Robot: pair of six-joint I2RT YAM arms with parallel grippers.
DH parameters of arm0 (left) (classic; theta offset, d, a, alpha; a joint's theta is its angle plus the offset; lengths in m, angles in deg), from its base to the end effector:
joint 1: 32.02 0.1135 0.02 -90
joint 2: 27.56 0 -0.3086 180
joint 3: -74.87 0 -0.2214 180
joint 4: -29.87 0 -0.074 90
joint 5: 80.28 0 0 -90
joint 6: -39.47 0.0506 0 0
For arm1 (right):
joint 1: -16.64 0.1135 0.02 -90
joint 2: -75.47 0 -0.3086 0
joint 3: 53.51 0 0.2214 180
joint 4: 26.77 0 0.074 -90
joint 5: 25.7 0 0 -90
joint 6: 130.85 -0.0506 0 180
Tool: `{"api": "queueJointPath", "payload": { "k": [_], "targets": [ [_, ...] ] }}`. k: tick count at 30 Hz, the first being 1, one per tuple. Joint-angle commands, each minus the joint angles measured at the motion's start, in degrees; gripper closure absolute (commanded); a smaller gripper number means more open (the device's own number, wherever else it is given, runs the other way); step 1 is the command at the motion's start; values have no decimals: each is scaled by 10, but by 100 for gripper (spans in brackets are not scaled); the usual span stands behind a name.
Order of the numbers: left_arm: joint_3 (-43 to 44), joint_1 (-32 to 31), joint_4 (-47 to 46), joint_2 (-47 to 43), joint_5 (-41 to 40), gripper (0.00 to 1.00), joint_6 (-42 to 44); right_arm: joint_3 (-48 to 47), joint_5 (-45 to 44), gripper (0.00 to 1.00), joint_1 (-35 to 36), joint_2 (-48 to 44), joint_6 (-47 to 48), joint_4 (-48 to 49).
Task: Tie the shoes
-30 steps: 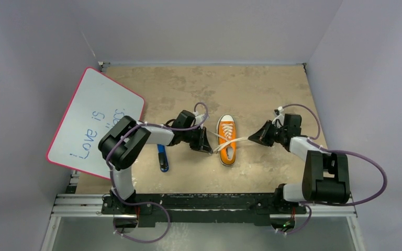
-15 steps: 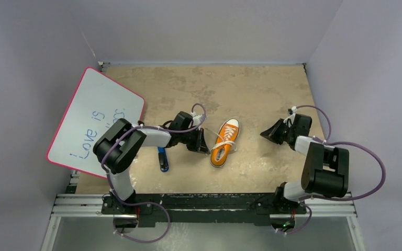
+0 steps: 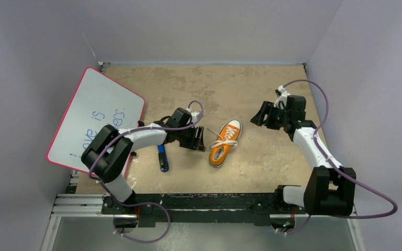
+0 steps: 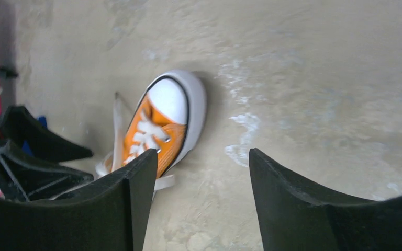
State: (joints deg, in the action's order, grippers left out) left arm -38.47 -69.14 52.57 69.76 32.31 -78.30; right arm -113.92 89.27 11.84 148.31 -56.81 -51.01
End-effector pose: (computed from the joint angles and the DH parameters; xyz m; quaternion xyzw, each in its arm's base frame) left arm 0.2449 -0.2097 0.2098 0.1372 0.9228 -0.3223 0.1604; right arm 0.2422 0.0011 0.2891 0.0618 0.8757 0.2349 0.4173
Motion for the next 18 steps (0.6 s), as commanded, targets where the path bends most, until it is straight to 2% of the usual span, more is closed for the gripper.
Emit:
{"api": "queueJointPath", "payload": {
  "k": [1, 4, 7, 8, 12, 18],
  "targets": [
    [16, 5, 84, -60, -78, 43, 40, -36, -14, 30, 78, -3, 0, -79],
    [17, 5, 114, -83, -96, 43, 54, -37, -15, 22, 109, -8, -23, -78],
    [23, 5, 133, -114, -116, 43, 62, -43, -8, 4, 118, -15, -28, -94],
    [26, 5, 137, -126, -121, 43, 62, -47, -9, 1, 118, -17, -33, -108],
    [52, 5, 142, -180, -146, 43, 51, -85, -5, 1, 118, -25, -30, -187],
    [136, 5, 161, -256, -208, 43, 30, -196, -103, 1, 118, -104, -8, -273]
  ]
}}
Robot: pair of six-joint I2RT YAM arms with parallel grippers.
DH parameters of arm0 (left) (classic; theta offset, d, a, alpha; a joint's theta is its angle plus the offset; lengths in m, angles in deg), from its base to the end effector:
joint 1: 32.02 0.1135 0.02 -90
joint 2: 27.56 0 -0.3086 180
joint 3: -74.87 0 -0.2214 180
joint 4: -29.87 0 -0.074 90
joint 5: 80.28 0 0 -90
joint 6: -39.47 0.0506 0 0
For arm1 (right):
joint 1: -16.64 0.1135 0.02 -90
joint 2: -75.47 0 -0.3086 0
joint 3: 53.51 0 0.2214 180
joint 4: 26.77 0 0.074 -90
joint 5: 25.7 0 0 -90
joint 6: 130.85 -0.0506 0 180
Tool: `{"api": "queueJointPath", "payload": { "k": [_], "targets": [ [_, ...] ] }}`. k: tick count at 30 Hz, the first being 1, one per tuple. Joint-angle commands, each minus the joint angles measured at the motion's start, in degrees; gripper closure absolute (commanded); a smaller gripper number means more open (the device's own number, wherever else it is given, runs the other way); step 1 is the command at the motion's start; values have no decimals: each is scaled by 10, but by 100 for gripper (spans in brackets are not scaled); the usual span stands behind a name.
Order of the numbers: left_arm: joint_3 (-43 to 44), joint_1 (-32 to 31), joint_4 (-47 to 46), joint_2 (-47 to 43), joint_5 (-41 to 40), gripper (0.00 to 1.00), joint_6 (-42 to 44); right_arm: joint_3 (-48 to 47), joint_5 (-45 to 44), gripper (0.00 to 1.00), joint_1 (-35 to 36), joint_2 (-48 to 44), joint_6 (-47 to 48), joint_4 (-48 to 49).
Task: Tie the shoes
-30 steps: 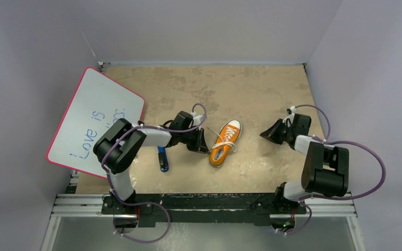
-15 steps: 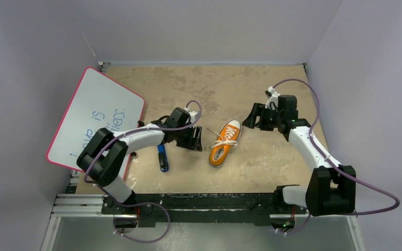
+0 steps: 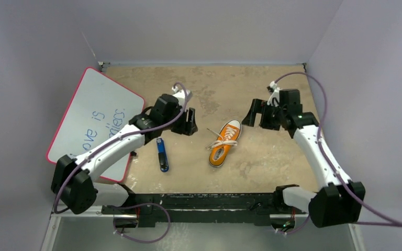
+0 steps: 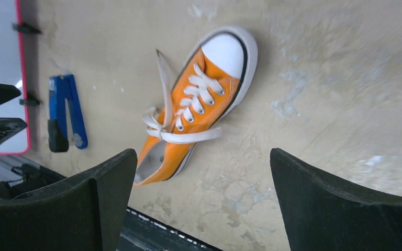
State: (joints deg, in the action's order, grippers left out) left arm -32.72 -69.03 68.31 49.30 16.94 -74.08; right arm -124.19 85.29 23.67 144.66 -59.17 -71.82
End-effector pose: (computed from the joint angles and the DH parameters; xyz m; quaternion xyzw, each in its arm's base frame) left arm 0.2050 -0.1625 0.3123 0.1322 0.9056 -0.2509 0.3153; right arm 0.2157 0.0449 0.3242 0.0174 0.9063 0.2484 0.3415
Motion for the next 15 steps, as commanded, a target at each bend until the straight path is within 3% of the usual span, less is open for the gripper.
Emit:
{"api": "queueJointPath", "payload": {
  "k": [1, 8, 15],
  "targets": [
    [95, 4, 11, -59, -66, 42, -12, -114, -67, 1, -1, -74, 26, -78],
    [273, 4, 72, -90, -169, 42, -15, -301, -148, 1, -1, -105, 22, -183],
    [363, 4, 9, -144, -265, 39, 6, -459, -186, 1, -1, -135, 54, -194]
  ]
}}
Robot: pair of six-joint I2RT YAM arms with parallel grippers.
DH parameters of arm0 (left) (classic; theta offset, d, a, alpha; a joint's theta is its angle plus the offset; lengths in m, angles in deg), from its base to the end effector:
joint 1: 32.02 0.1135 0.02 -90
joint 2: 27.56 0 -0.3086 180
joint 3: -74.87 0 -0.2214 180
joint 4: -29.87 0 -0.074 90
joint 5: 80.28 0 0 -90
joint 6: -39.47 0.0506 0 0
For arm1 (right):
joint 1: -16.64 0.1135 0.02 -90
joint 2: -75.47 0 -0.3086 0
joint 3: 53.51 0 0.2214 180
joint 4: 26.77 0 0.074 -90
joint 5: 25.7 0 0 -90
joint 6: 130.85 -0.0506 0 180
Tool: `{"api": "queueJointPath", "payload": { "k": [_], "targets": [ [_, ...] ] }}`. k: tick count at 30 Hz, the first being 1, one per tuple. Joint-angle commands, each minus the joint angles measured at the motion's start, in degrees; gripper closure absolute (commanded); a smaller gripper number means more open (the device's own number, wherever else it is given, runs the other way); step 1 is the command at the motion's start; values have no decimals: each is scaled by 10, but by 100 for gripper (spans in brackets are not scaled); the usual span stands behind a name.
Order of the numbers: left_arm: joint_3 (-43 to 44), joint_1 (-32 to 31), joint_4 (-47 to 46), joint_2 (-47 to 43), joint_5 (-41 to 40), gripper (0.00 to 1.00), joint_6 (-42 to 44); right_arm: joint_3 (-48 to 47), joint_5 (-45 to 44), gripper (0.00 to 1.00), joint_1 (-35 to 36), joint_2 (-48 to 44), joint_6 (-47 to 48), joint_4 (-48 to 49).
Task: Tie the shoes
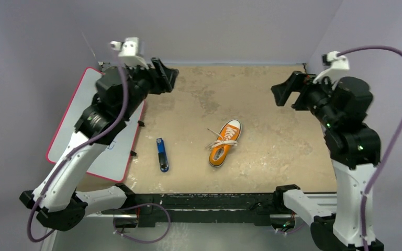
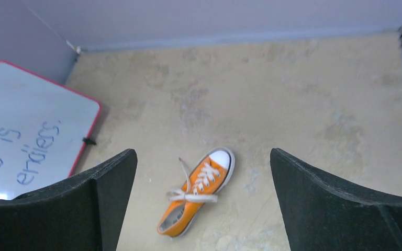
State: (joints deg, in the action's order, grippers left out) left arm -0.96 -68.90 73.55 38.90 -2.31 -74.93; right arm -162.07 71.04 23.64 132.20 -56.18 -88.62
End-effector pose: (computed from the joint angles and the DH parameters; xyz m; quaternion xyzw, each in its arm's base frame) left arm 0.1621 -0.1084 0.5190 0.0106 0.7421 -0.2723 0.6124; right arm 0.1083 0.0193 0.5240 0.0179 0.7656 0.1684 0.6207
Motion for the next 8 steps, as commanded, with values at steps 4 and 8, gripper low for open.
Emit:
{"api": "queueJointPath", "payload": {
  "k": [4, 8],
  "targets": [
    [81, 2, -43, -46, -103, 39, 37, -132, -55, 1, -1, -4, 20, -35],
    [117, 2, -27, -41, -120, 39, 53, -105, -72, 1, 0, -31, 19, -12]
  ]
}}
